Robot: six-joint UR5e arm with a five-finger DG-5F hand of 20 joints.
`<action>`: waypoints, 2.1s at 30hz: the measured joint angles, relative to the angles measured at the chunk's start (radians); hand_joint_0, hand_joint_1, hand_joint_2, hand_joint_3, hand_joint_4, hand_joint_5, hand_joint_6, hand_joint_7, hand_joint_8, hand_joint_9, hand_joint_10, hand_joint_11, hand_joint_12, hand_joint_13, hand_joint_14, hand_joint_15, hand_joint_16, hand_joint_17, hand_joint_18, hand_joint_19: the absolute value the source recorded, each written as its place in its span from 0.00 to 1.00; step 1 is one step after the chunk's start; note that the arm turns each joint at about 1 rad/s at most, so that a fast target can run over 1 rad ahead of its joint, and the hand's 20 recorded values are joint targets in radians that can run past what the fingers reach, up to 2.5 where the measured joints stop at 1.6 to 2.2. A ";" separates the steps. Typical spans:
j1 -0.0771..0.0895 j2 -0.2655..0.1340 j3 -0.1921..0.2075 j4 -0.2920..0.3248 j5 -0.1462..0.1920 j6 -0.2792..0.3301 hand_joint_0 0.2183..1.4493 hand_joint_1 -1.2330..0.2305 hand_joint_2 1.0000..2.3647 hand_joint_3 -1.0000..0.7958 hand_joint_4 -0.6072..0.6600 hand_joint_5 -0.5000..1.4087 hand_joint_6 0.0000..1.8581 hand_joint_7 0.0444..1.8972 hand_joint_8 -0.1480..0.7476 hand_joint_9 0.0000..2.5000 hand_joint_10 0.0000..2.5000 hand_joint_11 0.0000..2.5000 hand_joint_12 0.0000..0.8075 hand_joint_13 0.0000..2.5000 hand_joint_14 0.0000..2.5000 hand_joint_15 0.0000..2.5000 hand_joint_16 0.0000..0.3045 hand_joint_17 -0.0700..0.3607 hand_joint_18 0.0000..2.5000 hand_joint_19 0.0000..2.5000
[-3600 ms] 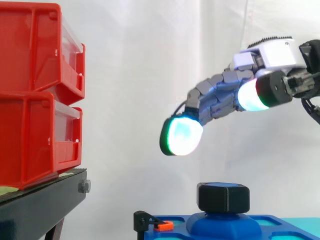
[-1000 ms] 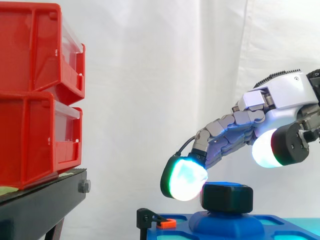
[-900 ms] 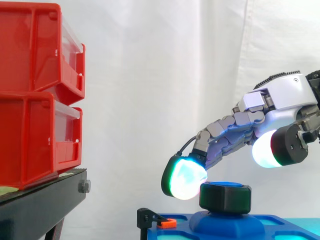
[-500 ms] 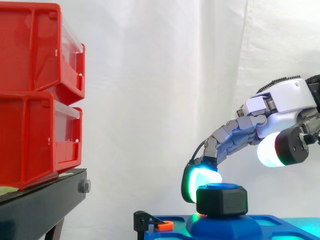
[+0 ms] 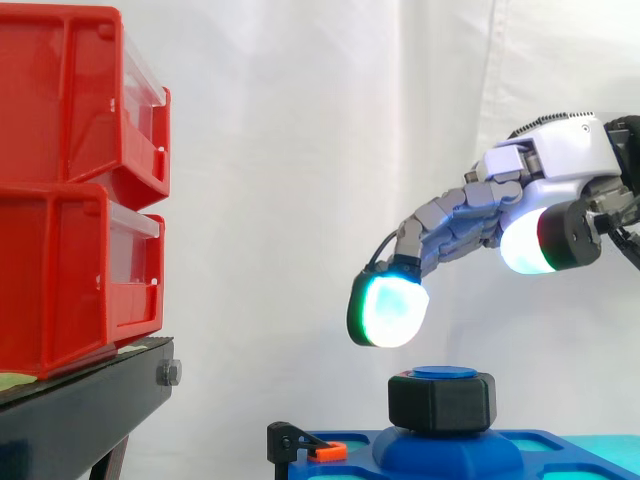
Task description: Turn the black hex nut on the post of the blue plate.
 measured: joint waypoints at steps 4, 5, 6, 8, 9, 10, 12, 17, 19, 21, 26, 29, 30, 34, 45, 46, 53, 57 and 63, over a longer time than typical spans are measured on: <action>0.011 0.000 0.002 0.018 0.002 0.002 0.21 0.58 0.00 0.28 0.59 0.15 0.27 0.37 0.45 0.14 0.00 0.00 0.46 0.12 0.00 0.02 0.18 0.45 0.09 0.07; 0.013 0.000 0.002 0.020 0.003 0.002 0.21 0.59 0.00 0.28 0.59 0.15 0.27 0.37 0.45 0.14 0.00 0.00 0.46 0.12 0.00 0.02 0.18 0.45 0.09 0.06; 0.019 0.000 0.002 0.025 0.005 0.003 0.21 0.59 0.00 0.28 0.59 0.15 0.27 0.37 0.45 0.14 0.00 0.00 0.46 0.12 0.00 0.02 0.18 0.45 0.09 0.06; 0.029 0.000 0.002 0.029 0.008 0.006 0.21 0.59 0.00 0.28 0.59 0.15 0.27 0.37 0.45 0.14 0.00 0.00 0.46 0.12 0.00 0.02 0.18 0.45 0.09 0.06; 0.037 0.000 0.002 0.033 0.012 0.010 0.22 0.59 0.00 0.28 0.59 0.15 0.27 0.37 0.45 0.14 0.00 0.00 0.46 0.12 0.00 0.02 0.18 0.45 0.09 0.06; 0.044 0.000 0.002 0.035 0.016 0.014 0.22 0.59 0.00 0.28 0.59 0.15 0.27 0.37 0.45 0.14 0.00 0.00 0.46 0.12 0.00 0.02 0.18 0.45 0.09 0.06; 0.058 0.000 0.002 0.039 0.027 0.025 0.21 0.59 0.00 0.28 0.59 0.15 0.27 0.37 0.45 0.14 0.00 0.00 0.46 0.12 0.00 0.02 0.18 0.45 0.09 0.06; 0.089 0.000 0.002 0.043 0.056 0.050 0.21 0.59 0.00 0.28 0.59 0.15 0.27 0.37 0.45 0.14 0.00 0.00 0.46 0.12 0.00 0.02 0.18 0.45 0.09 0.06; 0.103 0.000 0.002 0.043 0.074 0.062 0.21 0.59 0.00 0.28 0.59 0.15 0.27 0.37 0.45 0.14 0.00 0.00 0.46 0.12 0.00 0.02 0.18 0.45 0.09 0.06; 0.116 -0.001 0.002 0.043 0.091 0.075 0.21 0.59 0.00 0.28 0.59 0.15 0.27 0.37 0.45 0.14 0.00 0.00 0.46 0.12 0.00 0.02 0.18 0.45 0.09 0.06; 0.147 -0.001 -0.001 0.042 0.141 0.120 0.21 0.59 0.00 0.28 0.59 0.15 0.27 0.37 0.45 0.14 0.00 0.00 0.46 0.12 0.00 0.02 0.18 0.45 0.09 0.06; 0.164 -0.001 -0.014 0.045 0.180 0.141 0.21 0.59 0.00 0.28 0.59 0.15 0.27 0.37 0.45 0.14 0.00 0.00 0.46 0.12 0.00 0.02 0.18 0.45 0.09 0.06; 0.170 -0.001 -0.019 0.048 0.192 0.145 0.21 0.59 0.00 0.28 0.59 0.15 0.27 0.37 0.45 0.14 0.00 0.00 0.46 0.12 0.00 0.02 0.18 0.45 0.09 0.06; 0.182 -0.001 -0.028 0.059 0.218 0.150 0.21 0.59 0.00 0.28 0.59 0.15 0.27 0.37 0.45 0.14 0.00 0.00 0.46 0.12 0.00 0.02 0.18 0.45 0.09 0.06; 0.182 -0.013 -0.030 0.060 0.235 0.141 0.21 0.59 0.00 0.28 0.59 0.15 0.27 0.37 0.45 0.14 0.00 0.00 0.46 0.12 0.00 0.02 0.18 0.45 0.09 0.06; 0.181 -0.013 -0.030 0.056 0.235 0.140 0.21 0.59 0.00 0.28 0.59 0.15 0.27 0.37 0.45 0.14 0.00 0.00 0.46 0.12 0.00 0.02 0.18 0.45 0.09 0.06; 0.172 -0.014 -0.043 0.028 0.236 0.115 0.21 0.59 0.00 0.28 0.59 0.15 0.27 0.37 0.45 0.14 0.00 0.00 0.46 0.12 0.00 0.02 0.18 0.45 0.09 0.06; 0.166 -0.013 -0.065 0.040 0.236 0.102 0.21 0.59 0.00 0.28 0.59 0.15 0.27 0.37 0.45 0.14 0.00 0.00 0.46 0.12 0.00 0.02 0.18 0.45 0.09 0.06; 0.159 -0.013 -0.072 0.049 0.233 0.098 0.21 0.59 0.00 0.28 0.59 0.15 0.27 0.37 0.46 0.14 0.00 0.00 0.46 0.12 0.00 0.02 0.18 0.45 0.09 0.06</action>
